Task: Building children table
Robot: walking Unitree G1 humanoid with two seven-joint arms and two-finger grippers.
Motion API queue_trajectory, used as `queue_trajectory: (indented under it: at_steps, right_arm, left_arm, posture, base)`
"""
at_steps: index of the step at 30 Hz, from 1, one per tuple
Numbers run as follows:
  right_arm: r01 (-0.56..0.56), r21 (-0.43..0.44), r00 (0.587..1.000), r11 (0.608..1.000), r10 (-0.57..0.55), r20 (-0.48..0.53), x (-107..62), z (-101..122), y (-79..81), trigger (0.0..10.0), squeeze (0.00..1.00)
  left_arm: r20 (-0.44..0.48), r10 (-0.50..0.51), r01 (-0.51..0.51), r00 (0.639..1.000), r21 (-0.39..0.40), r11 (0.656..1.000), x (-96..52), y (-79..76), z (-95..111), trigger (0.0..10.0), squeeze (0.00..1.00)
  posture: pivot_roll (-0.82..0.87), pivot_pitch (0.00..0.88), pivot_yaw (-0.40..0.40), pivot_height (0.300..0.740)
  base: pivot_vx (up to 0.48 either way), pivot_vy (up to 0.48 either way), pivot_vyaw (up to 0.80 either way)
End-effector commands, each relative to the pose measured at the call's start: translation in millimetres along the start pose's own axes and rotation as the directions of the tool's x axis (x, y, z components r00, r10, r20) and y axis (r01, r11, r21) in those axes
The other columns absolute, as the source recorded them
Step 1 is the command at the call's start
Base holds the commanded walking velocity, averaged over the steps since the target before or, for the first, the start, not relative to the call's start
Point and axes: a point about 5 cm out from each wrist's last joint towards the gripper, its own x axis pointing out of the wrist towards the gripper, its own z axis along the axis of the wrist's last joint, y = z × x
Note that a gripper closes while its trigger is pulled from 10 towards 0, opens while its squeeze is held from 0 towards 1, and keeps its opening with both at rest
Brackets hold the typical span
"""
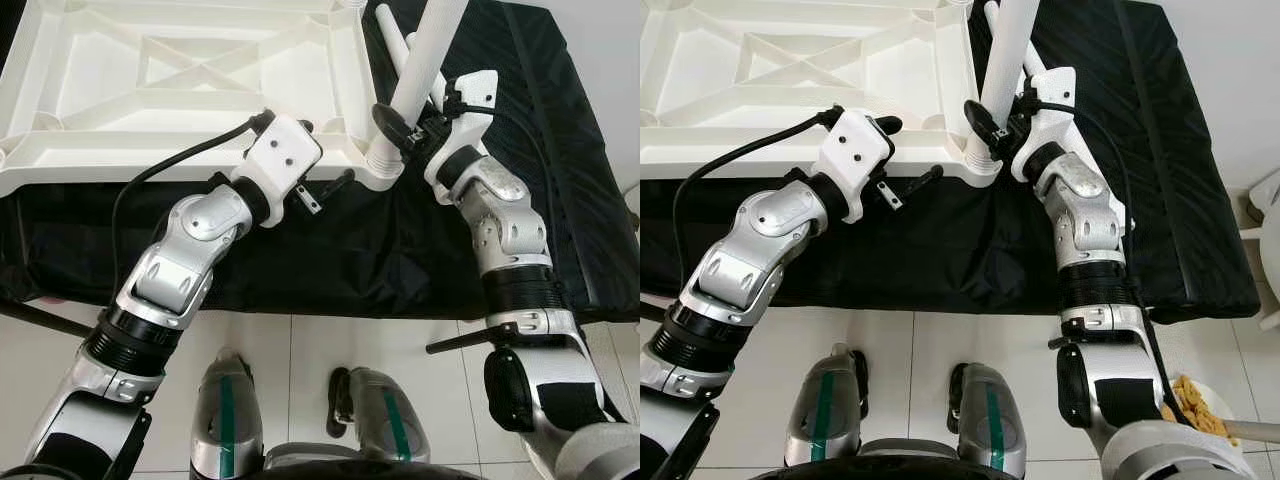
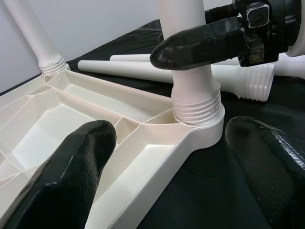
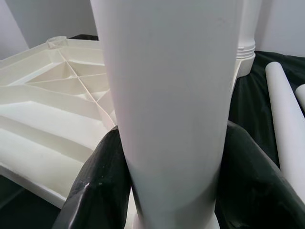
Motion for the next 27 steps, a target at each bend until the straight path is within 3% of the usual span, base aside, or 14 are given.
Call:
queue_trajectory:
  at_steps: [1,7,11,19,27]
  right_arm:
    - [0.001,0.075,0.990,0.997,0.010,-0.140,-6.6,-34.1,1.4,10.0,0.00]
    - [-0.037,0.109,0.995,0.993,0.046,-0.086,-7.1,-29.7,4.9,10.0,0.00]
    - [-0.090,0.060,0.995,0.994,0.092,-0.030,-10.3,-25.3,11.7,10.0,0.00]
    - [-0.187,0.053,0.982,0.981,0.187,0.013,-14.4,-20.6,22.7,10.0,0.00]
    - [-0.079,0.106,0.996,0.991,0.083,-0.041,-11.5,-29.5,11.5,10.0,0.00]
  left_arm:
    - [-0.004,-0.019,0.019,1.000,0.010,1.000,-0.6,-2.3,1.3,10.0,0.00]
    - [-0.005,-0.010,0.010,1.000,0.010,1.000,-1.3,-1.1,1.1,10.0,0.00]
    - [-0.002,-0.009,0.009,1.000,0.009,1.000,-0.9,-1.2,1.6,10.0,0.00]
    - [-0.001,-0.011,0.011,1.000,0.009,1.000,-0.2,-1.2,1.9,10.0,0.00]
    - [-0.001,-0.011,0.011,1.000,0.007,1.000,0.1,-1.6,1.9,10.0,0.00]
  posture:
    - [0.06,0.068,-0.046,0.740]
    - [0.06,0.067,-0.048,0.740]
    - [0.06,0.069,-0.046,0.740]
    - [0.05,0.071,-0.045,0.740]
    - [0.05,0.072,-0.046,0.740]
  base:
    - [0.000,0.000,0.00]
    - [0.000,0.000,0.00]
    - [0.000,0.000,0.00]
    - [0.000,0.000,0.00]
    - [0.000,0.000,0.00]
